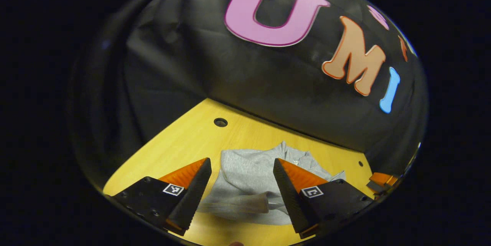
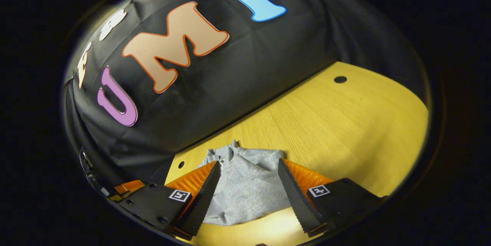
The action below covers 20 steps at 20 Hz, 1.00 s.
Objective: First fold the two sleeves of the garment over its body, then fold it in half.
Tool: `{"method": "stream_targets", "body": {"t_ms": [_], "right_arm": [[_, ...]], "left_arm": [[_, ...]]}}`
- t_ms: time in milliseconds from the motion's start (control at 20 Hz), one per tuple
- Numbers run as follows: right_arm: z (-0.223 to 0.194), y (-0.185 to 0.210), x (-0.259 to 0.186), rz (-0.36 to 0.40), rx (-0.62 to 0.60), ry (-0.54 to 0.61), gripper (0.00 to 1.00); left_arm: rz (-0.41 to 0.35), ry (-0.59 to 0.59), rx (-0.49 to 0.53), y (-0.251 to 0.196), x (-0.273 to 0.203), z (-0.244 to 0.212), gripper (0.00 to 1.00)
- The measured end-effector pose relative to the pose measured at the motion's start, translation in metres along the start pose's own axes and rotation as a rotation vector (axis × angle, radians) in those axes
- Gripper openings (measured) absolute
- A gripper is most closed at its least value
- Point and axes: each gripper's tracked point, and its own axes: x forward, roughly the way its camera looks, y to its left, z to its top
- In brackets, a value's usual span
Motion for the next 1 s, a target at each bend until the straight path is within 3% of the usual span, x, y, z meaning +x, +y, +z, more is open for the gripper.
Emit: {"method": "stream_targets", "body": {"t_ms": [350,700,1000], "right_arm": [[0.016,0.013,-0.054,0.009,-0.242,-0.133,0.96],[0.053,0.037,-0.097,-0.026,-0.510,-0.350,0.96],[0.042,0.044,-0.099,-0.009,-0.544,-0.332,0.96]], "left_arm": [[0.029,-0.165,0.343,-0.022,-0.045,0.013,0.96],[0.015,-0.180,0.344,-0.040,-0.066,0.008,0.97],[-0.002,-0.189,0.363,-0.050,-0.070,0.012,0.97]]}}
